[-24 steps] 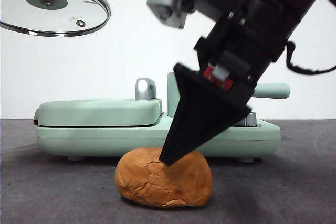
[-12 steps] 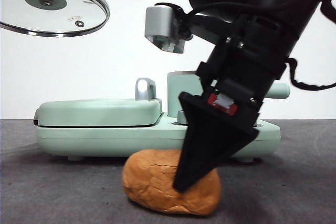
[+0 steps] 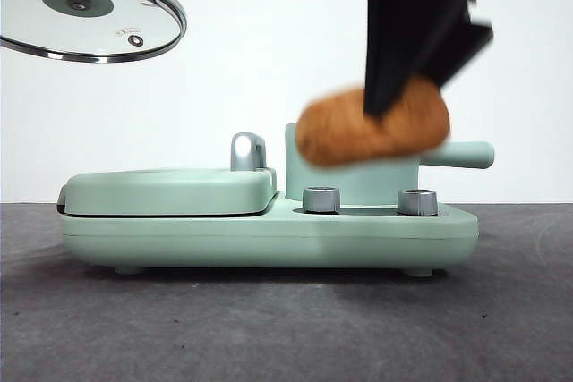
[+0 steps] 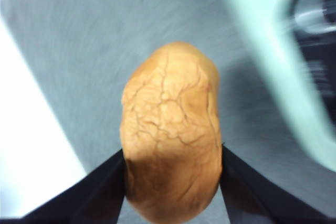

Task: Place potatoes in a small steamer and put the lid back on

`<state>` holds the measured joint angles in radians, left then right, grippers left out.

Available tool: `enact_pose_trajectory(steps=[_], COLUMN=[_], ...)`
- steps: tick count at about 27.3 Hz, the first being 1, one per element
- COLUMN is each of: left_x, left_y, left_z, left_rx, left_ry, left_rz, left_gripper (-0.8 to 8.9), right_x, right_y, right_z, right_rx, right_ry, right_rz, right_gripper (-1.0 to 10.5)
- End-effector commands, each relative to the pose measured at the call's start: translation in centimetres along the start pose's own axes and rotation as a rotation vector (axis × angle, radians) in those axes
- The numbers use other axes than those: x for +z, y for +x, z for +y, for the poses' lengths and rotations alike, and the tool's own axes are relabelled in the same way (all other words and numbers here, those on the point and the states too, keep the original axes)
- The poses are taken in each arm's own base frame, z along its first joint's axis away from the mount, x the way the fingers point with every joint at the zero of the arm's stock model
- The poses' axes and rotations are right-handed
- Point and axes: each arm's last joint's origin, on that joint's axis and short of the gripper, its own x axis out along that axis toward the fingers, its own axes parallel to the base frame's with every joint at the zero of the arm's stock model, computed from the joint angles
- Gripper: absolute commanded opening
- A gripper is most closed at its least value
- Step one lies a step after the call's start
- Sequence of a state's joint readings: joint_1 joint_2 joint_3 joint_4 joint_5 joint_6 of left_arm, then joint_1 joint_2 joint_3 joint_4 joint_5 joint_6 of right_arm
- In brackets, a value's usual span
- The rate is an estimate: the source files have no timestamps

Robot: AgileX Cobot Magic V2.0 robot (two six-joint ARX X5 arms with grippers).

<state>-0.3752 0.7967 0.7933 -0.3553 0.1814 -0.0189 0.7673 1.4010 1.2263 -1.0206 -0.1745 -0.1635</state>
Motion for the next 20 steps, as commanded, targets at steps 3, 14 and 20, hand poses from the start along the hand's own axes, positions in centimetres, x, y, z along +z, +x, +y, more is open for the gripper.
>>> enact_pose_trajectory(steps=[3, 14, 20], left_x=[0.7, 0.7, 0.7], left_y=[-0.2, -0.2, -0.2], left_z=[-0.1, -0.1, -0.1], left_rx=[-0.001, -0.001, -0.001], left_ry=[0.016, 0.015, 0.015], left_rz=[-0.045, -0.044, -0.045], left_gripper=[0.13, 0.13, 0.13], right_x=[2.6, 7.4, 9.7], right_y=[-4.6, -8.0, -6.6], right_z=[-2.0, -8.3, -11.5], right_rx=[-0.057, -0.169, -0.199], right_ry=[0.152, 0.258, 0.276], right_rz=[-0.147, -0.306, -0.302], right_gripper=[2.1, 2.1, 2.1])
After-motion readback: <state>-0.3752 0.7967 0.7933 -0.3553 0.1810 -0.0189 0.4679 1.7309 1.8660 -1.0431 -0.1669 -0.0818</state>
